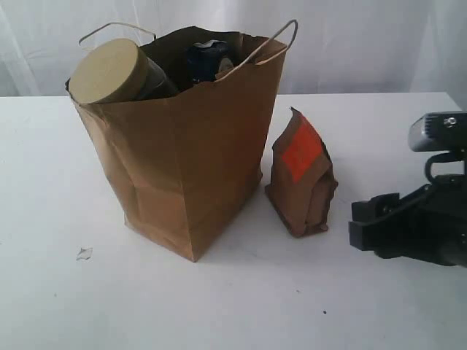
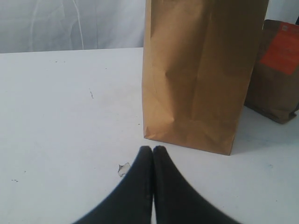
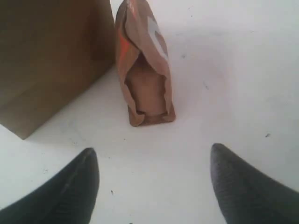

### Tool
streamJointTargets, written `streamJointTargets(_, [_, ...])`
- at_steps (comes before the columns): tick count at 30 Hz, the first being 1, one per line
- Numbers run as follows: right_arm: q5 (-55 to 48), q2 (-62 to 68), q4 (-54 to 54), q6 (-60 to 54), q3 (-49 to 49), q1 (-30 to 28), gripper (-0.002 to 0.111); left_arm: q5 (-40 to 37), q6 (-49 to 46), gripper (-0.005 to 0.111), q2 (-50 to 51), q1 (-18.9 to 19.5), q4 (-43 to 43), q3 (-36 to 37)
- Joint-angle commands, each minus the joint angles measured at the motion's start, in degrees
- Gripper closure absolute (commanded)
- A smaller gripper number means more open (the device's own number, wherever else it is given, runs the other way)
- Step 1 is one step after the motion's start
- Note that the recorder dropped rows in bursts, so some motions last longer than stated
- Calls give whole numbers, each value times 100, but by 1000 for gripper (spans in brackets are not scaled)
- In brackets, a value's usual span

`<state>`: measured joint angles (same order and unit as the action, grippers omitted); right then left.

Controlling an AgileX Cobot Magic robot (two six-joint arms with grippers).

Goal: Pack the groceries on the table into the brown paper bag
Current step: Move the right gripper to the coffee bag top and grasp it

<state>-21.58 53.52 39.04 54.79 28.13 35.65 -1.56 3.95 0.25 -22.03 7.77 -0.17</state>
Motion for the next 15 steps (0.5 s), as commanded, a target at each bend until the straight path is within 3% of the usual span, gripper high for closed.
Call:
streamJointTargets(1, [413,568,665,658,158,-29,45,-1,9,107,-25,10,4,17])
streamJointTargets(6, [414,1142,1810,1461,688,-29,45,-1,9,107,-25,10,4,17])
streamJointTargets(15, [197,2192,2826,1485,1707,-29,45,-1,9,107,-25,10,4,17])
